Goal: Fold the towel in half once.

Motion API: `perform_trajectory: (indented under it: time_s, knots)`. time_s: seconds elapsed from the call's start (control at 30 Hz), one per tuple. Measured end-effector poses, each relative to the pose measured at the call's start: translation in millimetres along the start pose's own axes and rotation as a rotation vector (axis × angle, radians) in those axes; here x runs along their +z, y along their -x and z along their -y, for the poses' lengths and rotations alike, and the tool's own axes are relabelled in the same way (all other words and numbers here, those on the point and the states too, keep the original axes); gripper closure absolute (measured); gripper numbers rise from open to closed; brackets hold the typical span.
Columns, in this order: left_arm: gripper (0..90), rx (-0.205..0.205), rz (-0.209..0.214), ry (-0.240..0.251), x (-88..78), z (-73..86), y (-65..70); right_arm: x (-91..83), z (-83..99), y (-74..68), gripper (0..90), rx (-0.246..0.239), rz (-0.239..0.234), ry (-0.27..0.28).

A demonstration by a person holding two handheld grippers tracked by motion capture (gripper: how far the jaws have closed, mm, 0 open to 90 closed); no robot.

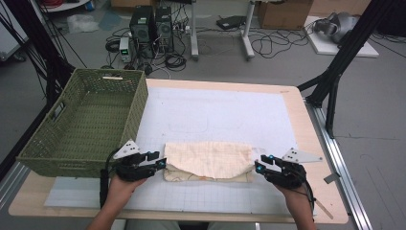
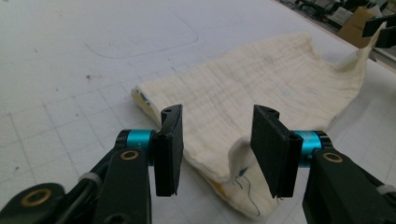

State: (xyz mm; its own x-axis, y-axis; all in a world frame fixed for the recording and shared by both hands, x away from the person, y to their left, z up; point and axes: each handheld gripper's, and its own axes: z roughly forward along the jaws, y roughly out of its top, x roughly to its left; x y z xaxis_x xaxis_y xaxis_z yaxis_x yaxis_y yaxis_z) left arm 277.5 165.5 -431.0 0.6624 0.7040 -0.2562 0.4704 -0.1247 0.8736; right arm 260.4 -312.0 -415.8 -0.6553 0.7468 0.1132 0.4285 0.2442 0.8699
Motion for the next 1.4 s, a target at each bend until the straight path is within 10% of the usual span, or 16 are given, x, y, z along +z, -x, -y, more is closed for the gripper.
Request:
perform_trajectory:
  time_s: [0.27, 0.7, 1.1, 1.4]
  knots:
    - [56.6, 0.020, 0.015, 0.029, 0.7, -4.9, 2.7, -10.9, -6.0, 5.9, 55.8, 0.066, 0.062, 0.107]
    - [77.3, 0.085, 0.035, -0.159, 34.8, 8.7, 13.0, 48.6, 7.8, -27.7, 71.7, -0.163, -0.087, -0.248]
    - [86.8, 0.135, 0.017, -0.245, 25.9, 9.1, 11.4, 40.0, 8.9, -25.0, 71.9, -0.198, -0.114, -0.302]
    - [65.3, 0.044, -0.045, -0.086, 33.0, -19.2, -4.2, 43.1, -20.0, -9.1, 47.4, -0.066, -0.054, -0.114]
